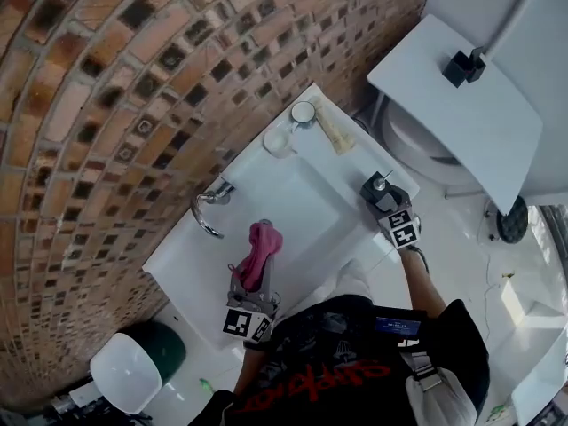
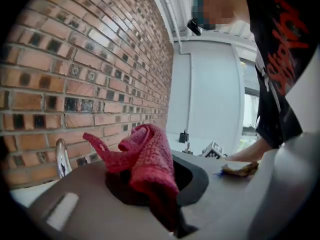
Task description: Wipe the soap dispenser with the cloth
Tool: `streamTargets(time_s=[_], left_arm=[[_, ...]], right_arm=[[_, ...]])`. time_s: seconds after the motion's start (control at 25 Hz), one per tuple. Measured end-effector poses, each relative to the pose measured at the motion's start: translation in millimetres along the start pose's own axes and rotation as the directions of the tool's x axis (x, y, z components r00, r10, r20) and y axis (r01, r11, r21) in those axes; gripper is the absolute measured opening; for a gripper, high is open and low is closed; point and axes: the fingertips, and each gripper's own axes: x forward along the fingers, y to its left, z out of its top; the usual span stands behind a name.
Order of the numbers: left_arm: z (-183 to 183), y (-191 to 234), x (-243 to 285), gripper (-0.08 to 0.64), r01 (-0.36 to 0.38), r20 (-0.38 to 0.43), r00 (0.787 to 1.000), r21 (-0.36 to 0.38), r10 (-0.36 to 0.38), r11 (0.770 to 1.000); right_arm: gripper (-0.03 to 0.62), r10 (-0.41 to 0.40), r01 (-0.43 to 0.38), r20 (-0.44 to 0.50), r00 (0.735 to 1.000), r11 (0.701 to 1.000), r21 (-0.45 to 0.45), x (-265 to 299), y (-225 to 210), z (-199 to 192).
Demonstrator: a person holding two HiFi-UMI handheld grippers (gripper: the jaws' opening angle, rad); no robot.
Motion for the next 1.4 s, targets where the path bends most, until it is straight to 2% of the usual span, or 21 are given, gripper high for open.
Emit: streamTargets(time_s=[0.04,0.16,0.36,0.48,0.56,0.64,0.72,0.8,0.84,0.88,0.92,1.0,1.12,1.16,1.28,1.4], left_arm=[[6.9,-3.4,9.1,0.052,-0.016,0.006,1.0,-0.02,0.016,1.0],[9.6,-6.8,29.7,0.052,-0.053,-0.026,0.998,-0.008,0.053,0.999],[-8.2,-0.2,37.5,0.052,-0.137,-0.084,0.988,-0.057,0.132,0.989],[-8.3,6.0,44.7,0.052,-0.141,-0.064,0.988,-0.047,0.137,0.989],[-11.8,9.5,44.2,0.052,-0.138,-0.062,0.989,-0.058,0.135,0.989],[-15.1,7.9,42.6,0.052,-0.125,-0.062,0.991,-0.07,0.121,0.99],[-12.8,3.5,38.8,0.052,-0.107,-0.055,0.993,-0.063,0.104,0.992],[-6.8,0.9,28.3,0.052,-0.091,-0.04,0.995,-0.049,0.089,0.995],[-5.0,0.5,20.1,0.052,-0.082,-0.03,0.996,-0.046,0.081,0.996],[-5.2,0.1,10.8,0.052,-0.07,-0.021,0.997,-0.047,0.069,0.996],[-7.4,-0.7,0.9,0.052,-0.053,-0.011,0.999,-0.051,0.053,0.997],[-17.0,-3.4,-20.1,0.052,-0.009,0.003,1.0,-0.065,0.009,0.998],[-41.5,-14.2,-66.5,0.052,0.045,-0.035,0.998,-0.038,-0.047,0.998],[-48.4,-18.9,-85.1,0.052,0.068,-0.046,0.997,-0.023,-0.069,0.997],[-57.2,-34.5,-132.9,0.052,0.19,-0.029,0.981,-0.012,-0.19,0.982],[-62.8,-49.6,-174.3,0.052,0.315,-0.022,0.949,-0.009,-0.315,0.949]], right_arm=[[0.298,0.004,-0.004,-0.014,1.0,1.0,-0.01,14.9,-11.8,0.3],[0.298,-0.018,0.018,0.001,1.0,0.999,-0.028,51.5,-36.3,13.0],[0.299,0.006,-0.002,0.089,0.996,0.999,-0.042,73.5,-32.3,27.3],[0.301,0.017,-0.012,0.09,0.996,0.998,-0.062,80.6,-34.2,26.3],[0.296,0.033,-0.03,0.067,0.997,0.999,-0.045,81.9,-31.5,21.2],[0.305,0.053,-0.054,0.058,0.997,0.998,0.012,73.2,-33.2,14.4],[0.316,0.064,-0.072,0.088,0.994,0.993,0.091,58.2,-38.2,18.3],[0.296,0.021,-0.034,0.12,0.993,0.994,0.108,38.6,-38.9,29.1],[0.26,-0.012,0.001,0.132,0.991,0.996,0.09,28.1,-35.1,33.8],[0.252,-0.043,0.032,0.147,0.988,0.997,0.075,16.9,-28.5,37.6],[0.246,-0.066,0.054,0.167,0.984,0.996,0.077,4.7,-20.1,40.6],[0.21,-0.089,0.059,0.22,0.972,0.989,0.139,-23.8,2.3,46.6],[0.025,-0.03,-0.051,0.33,0.943,0.971,0.234,-73.0,71.9,60.0],[0.0,0.001,-0.094,0.371,0.929,0.968,0.231,-89.0,103.5,66.7],[0.0,0.043,-0.153,0.446,0.894,0.964,0.216,-141.6,186.8,76.0],[0.002,0.018,-0.134,0.46,0.888,0.966,0.221,-200.4,249.9,57.0]])
